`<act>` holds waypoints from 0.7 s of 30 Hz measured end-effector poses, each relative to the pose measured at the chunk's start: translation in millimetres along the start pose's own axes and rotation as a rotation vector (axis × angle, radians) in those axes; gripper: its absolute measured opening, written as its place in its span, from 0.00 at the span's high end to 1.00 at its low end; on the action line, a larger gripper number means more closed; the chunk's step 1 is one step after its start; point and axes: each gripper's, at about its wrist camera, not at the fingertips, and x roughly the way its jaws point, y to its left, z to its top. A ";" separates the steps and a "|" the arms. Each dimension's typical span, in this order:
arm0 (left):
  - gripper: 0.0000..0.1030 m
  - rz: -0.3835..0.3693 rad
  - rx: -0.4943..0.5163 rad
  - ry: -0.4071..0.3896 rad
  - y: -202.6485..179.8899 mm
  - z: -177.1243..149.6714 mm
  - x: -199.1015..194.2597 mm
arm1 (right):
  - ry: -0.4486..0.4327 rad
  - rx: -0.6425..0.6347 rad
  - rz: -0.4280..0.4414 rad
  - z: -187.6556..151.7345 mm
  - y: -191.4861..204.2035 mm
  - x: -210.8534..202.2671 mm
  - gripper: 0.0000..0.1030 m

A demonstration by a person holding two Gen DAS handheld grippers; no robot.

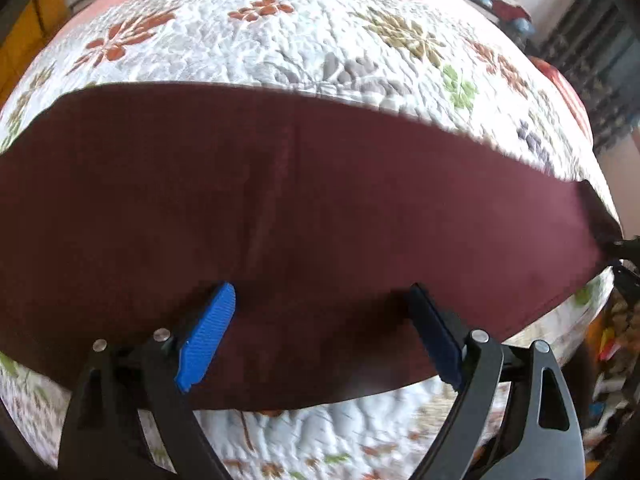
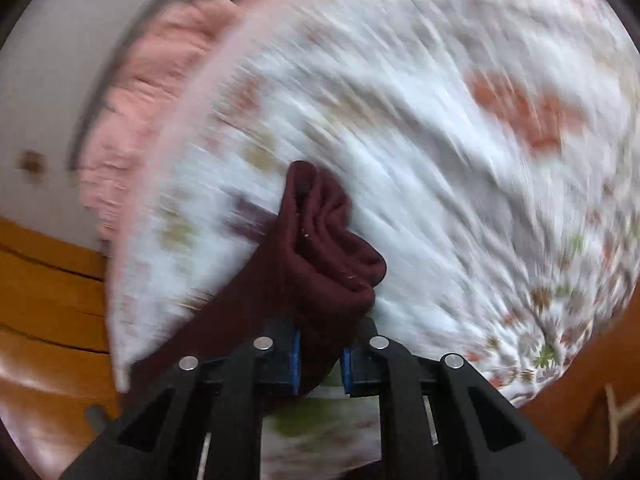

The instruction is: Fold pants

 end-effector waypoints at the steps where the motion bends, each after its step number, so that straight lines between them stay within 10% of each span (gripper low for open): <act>1: 0.14 0.004 0.019 -0.005 -1.6 -1.3 0.1 | -0.006 0.031 0.035 -2.0 -9.0 5.5 0.86; 8: 0.12 -0.074 -0.091 -0.017 18.3 5.5 -23.0 | -0.024 0.051 0.077 -1.8 -4.8 -5.8 0.85; 15: 0.12 0.035 -0.161 0.004 73.4 -10.9 -27.5 | -0.087 -0.059 0.006 -4.9 42.0 -30.0 0.85; 21: 0.12 -0.135 -0.337 -0.037 110.1 -5.4 -47.1 | -0.150 -0.219 0.045 -20.1 124.2 -57.6 0.84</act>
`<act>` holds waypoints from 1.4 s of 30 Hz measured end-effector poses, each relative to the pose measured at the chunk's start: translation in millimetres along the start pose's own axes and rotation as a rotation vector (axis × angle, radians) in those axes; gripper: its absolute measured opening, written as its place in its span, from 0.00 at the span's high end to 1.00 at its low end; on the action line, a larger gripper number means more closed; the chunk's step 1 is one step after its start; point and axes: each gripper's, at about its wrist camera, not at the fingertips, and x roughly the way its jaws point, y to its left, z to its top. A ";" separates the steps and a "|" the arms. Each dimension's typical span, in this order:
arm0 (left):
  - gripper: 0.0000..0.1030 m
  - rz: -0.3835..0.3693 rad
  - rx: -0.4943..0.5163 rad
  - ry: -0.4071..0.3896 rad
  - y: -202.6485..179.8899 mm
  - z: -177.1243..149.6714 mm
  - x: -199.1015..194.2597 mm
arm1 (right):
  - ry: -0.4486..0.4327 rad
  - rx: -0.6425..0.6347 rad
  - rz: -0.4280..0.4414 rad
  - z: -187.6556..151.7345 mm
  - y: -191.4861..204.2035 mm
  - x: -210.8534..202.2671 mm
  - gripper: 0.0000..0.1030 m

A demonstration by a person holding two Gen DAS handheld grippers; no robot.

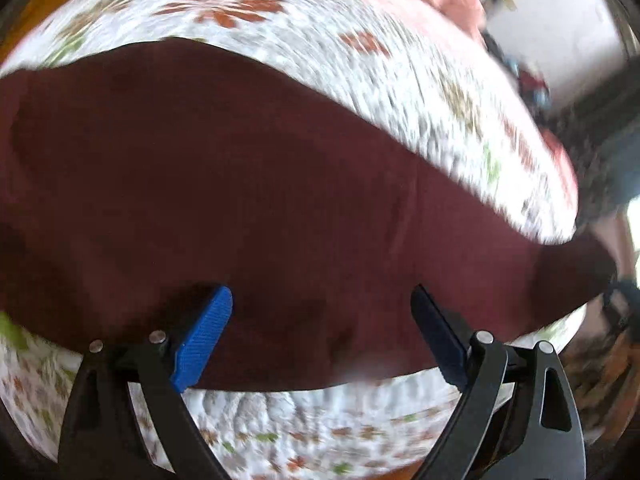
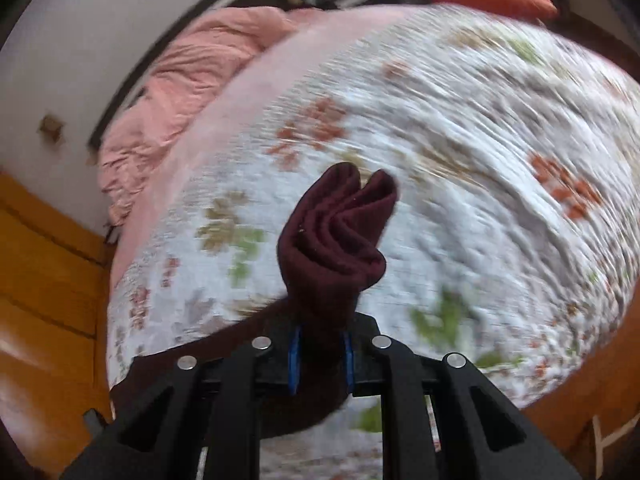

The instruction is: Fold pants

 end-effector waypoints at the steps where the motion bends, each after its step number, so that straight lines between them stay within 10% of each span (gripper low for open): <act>1: 0.12 -0.006 -0.019 -0.021 2.8 2.5 -8.0 | -0.005 -0.022 0.009 0.2 12.2 -1.8 0.84; 15: 0.12 0.110 -0.160 -0.147 98.0 7.7 -74.7 | 0.091 -0.375 0.154 -65.0 203.6 32.9 0.84; 33: 0.12 0.109 -0.287 -0.196 149.5 2.0 -102.6 | 0.281 -0.605 0.274 -170.7 318.5 103.0 0.84; 42: 0.12 0.117 -0.320 -0.209 161.5 3.7 -109.5 | 0.426 -0.719 0.185 -230.5 324.8 156.1 0.77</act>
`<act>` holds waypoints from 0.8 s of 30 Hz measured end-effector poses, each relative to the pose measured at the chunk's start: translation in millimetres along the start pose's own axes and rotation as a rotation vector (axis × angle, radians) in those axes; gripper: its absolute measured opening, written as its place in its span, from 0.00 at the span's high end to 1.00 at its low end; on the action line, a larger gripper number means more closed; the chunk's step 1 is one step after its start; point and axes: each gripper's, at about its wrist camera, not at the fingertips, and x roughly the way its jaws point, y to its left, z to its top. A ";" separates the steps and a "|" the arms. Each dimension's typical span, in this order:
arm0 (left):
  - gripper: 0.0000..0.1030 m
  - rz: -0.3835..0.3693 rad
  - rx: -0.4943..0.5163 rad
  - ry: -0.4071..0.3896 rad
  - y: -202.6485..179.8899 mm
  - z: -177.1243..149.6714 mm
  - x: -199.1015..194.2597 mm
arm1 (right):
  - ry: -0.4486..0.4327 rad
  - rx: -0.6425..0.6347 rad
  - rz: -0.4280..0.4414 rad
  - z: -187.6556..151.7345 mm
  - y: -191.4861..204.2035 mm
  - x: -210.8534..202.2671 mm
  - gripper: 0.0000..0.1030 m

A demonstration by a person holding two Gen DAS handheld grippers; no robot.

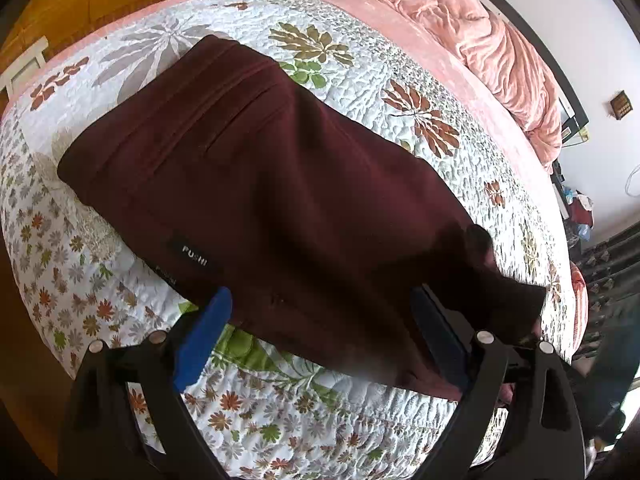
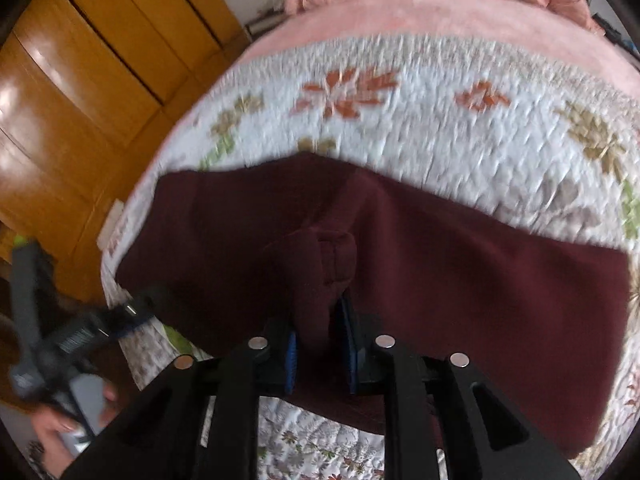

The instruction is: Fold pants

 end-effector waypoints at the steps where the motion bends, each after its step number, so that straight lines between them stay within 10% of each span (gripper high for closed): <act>1: 0.12 0.001 0.002 0.000 -0.5 0.0 0.0 | 0.019 -0.009 0.001 -3.1 -0.4 5.4 0.75; 10: 0.12 -0.029 0.068 0.026 -27.1 1.2 4.3 | 0.012 0.002 0.179 -24.2 -27.2 -43.8 0.50; 18: 0.12 -0.054 0.179 0.093 -81.0 -8.0 34.1 | -0.088 0.366 -0.001 -54.8 -176.6 -132.9 0.30; 24: 0.11 -0.051 0.194 0.169 -96.4 -33.3 59.7 | 0.019 0.537 0.136 -86.7 -224.9 -97.9 0.30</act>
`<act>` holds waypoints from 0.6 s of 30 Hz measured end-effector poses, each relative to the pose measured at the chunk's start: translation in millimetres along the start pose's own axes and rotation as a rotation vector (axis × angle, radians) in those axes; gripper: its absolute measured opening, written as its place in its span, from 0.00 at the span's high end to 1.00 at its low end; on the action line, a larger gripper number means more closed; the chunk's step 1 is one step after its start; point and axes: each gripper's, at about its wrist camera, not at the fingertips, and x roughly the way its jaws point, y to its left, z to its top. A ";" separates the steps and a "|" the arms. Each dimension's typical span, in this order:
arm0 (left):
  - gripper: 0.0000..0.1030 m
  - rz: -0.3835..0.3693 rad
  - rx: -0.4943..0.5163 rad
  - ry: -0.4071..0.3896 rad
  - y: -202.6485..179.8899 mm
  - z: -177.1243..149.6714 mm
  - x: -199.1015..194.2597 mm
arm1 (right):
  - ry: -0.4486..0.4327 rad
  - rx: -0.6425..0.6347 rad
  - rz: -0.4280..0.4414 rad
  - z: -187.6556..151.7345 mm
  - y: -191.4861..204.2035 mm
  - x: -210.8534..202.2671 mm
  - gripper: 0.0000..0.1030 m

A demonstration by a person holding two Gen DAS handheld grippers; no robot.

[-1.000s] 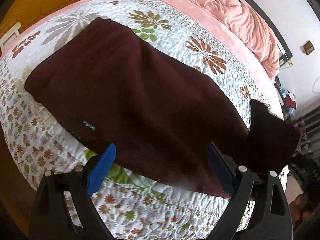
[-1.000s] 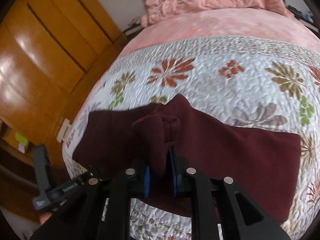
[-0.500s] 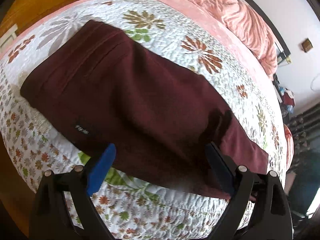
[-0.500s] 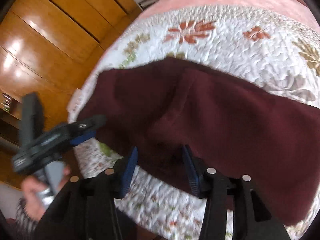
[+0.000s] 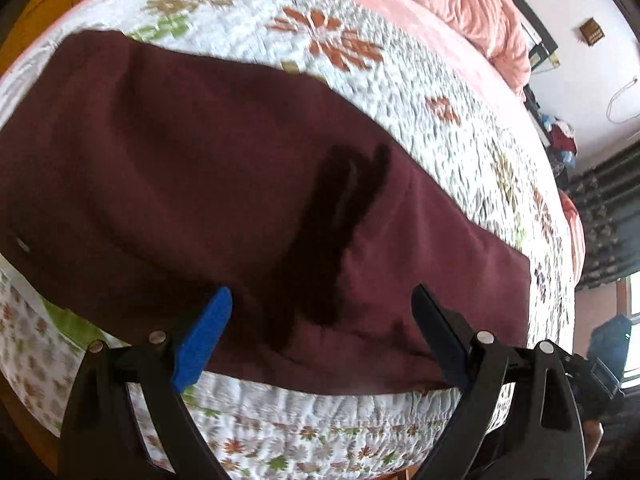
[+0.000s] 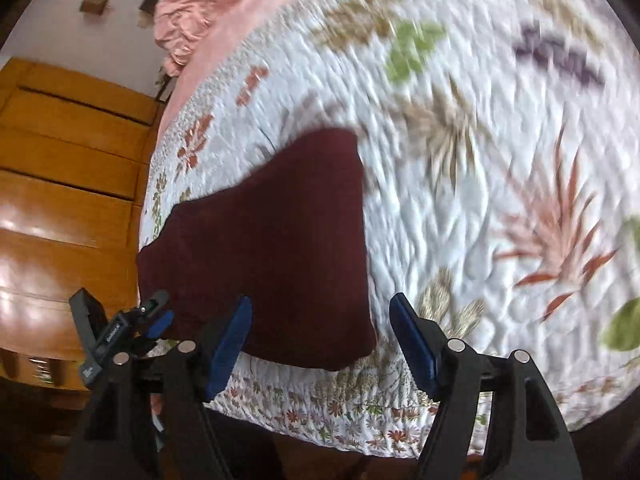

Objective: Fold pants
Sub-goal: 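Smooth the folded trousers with the left tool while the right tool withdraws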

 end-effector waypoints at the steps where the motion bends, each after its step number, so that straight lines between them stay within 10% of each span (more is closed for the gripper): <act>1: 0.11 0.013 0.009 0.003 -1.4 -3.1 2.5 | 0.020 -0.001 0.001 -1.4 -3.3 8.9 0.30; 4: 0.11 0.052 0.056 0.008 -5.0 -12.1 9.2 | 0.056 0.029 0.055 -3.1 -10.7 30.4 0.33; 8: 0.09 0.082 0.109 0.005 -9.2 -17.0 11.9 | 0.037 0.006 0.071 -5.4 -7.7 28.2 0.67; 12: 0.09 0.068 0.109 0.005 -17.6 -26.1 7.2 | -0.074 -0.052 0.113 -0.3 10.6 -14.8 0.79; 18: 0.06 0.076 0.169 -0.033 -27.4 -44.3 19.1 | -0.005 -0.070 -0.133 -2.6 -9.4 10.0 0.79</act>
